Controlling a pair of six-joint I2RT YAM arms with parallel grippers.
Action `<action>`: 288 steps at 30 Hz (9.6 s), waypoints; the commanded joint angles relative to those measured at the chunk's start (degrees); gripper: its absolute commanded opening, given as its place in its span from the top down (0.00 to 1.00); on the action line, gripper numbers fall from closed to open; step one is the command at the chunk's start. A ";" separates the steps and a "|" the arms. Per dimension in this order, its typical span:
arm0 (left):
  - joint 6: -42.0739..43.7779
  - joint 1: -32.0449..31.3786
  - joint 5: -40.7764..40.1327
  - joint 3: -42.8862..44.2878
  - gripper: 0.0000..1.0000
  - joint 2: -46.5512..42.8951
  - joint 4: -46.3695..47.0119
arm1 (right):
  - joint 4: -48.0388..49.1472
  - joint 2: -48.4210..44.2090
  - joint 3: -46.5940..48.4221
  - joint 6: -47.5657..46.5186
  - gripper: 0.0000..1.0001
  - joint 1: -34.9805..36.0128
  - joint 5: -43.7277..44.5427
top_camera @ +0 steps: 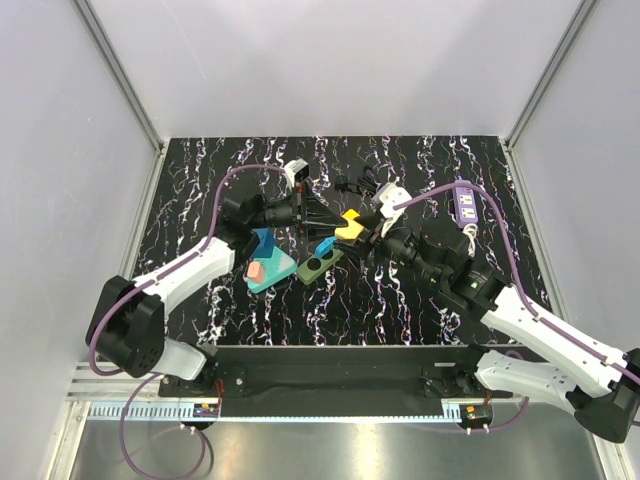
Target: Insert the plug
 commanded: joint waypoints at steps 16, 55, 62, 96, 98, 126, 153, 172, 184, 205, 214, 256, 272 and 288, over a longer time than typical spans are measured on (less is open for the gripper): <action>-10.94 0.10 0.93 -3.33 1.00 0.24 19.77 | 7.05 -3.24 -2.39 -1.56 0.87 0.12 1.90; 71.15 3.26 -50.40 12.05 0.03 -8.81 -69.53 | -65.55 45.77 54.09 63.21 1.00 -44.70 22.48; 71.42 3.09 -51.28 10.82 0.02 -11.18 -69.00 | -72.65 60.20 67.20 70.41 1.00 -51.56 15.61; 71.68 2.82 -50.23 10.03 0.01 -12.76 -68.82 | -90.51 76.57 74.70 68.41 1.00 -60.52 4.54; 71.68 2.82 -50.31 10.03 0.01 -12.77 -68.83 | -90.51 76.39 74.43 67.27 1.00 -61.05 4.72; 71.77 2.82 -50.22 9.76 0.01 -13.38 -68.83 | -90.60 73.31 68.80 66.73 1.00 -62.37 -0.29; 71.94 2.82 -50.31 9.68 0.01 -13.64 -68.83 | -85.50 73.58 63.44 70.51 1.00 -63.96 -2.23; 71.94 2.82 -49.87 9.59 0.01 -13.56 -68.83 | -85.50 76.92 69.94 73.94 1.00 -64.31 -1.44; 71.94 2.82 -49.43 9.59 0.01 -13.56 -68.74 | -84.27 75.77 65.73 78.15 1.00 -64.31 0.41; 72.03 2.73 -48.82 9.59 0.01 -13.12 -68.65 | -77.24 73.75 61.85 81.23 1.00 -64.40 -1.70; 72.03 2.73 -48.20 9.59 0.01 -13.12 -68.65 | -77.06 74.63 64.49 79.21 1.00 -64.40 -3.98; 72.21 2.38 -48.64 9.41 0.01 -13.20 -68.74 | -74.60 77.44 66.43 79.83 1.00 -64.84 -1.17; 72.21 2.38 -48.29 9.41 0.01 -13.12 -68.65 | -74.42 78.68 67.31 79.74 1.00 -64.83 0.14; 72.21 2.29 -47.94 9.41 0.01 -13.20 -68.65 | -68.81 75.08 56.86 81.94 1.00 -61.32 7.35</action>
